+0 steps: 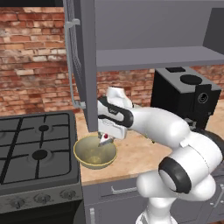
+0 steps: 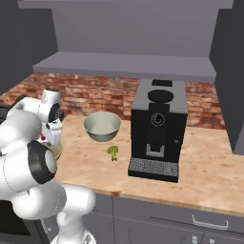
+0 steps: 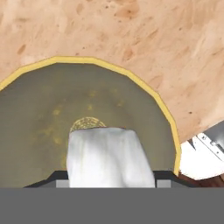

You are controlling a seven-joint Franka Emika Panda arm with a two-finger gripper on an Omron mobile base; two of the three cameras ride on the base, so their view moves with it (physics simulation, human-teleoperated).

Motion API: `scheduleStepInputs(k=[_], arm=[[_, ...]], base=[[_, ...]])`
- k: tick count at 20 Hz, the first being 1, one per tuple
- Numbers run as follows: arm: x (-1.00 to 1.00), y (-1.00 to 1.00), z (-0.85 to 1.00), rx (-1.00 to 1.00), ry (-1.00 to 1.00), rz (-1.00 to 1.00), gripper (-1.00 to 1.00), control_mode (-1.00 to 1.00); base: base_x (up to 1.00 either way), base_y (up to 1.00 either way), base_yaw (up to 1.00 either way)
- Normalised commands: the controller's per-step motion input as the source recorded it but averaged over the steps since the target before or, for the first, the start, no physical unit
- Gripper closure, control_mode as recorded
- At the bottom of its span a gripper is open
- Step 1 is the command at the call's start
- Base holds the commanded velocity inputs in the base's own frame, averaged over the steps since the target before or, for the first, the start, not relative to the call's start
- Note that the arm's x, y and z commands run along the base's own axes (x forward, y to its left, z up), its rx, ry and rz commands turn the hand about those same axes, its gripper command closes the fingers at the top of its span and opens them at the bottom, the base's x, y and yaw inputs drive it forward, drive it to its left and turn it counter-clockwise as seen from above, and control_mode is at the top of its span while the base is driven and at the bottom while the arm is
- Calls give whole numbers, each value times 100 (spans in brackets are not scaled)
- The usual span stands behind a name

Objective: Pick both bowls and place them on the counter. Then place the cake in one bowl and place the broccoli in the other bowl.

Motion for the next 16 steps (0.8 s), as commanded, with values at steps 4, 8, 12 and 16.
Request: scheduleStepInputs(k=[4,8,12,16], arm=[[11,26,-33,-11,14,0,100,-100],[9,19,-33,-8,11,0,100,-100],[3,22,-31,-6,7,0,100,-100],[0,12,-33,-3,4,0,100,-100]], base=[[0,0,0],[0,0,0],[0,0,0],[0,0,0]])
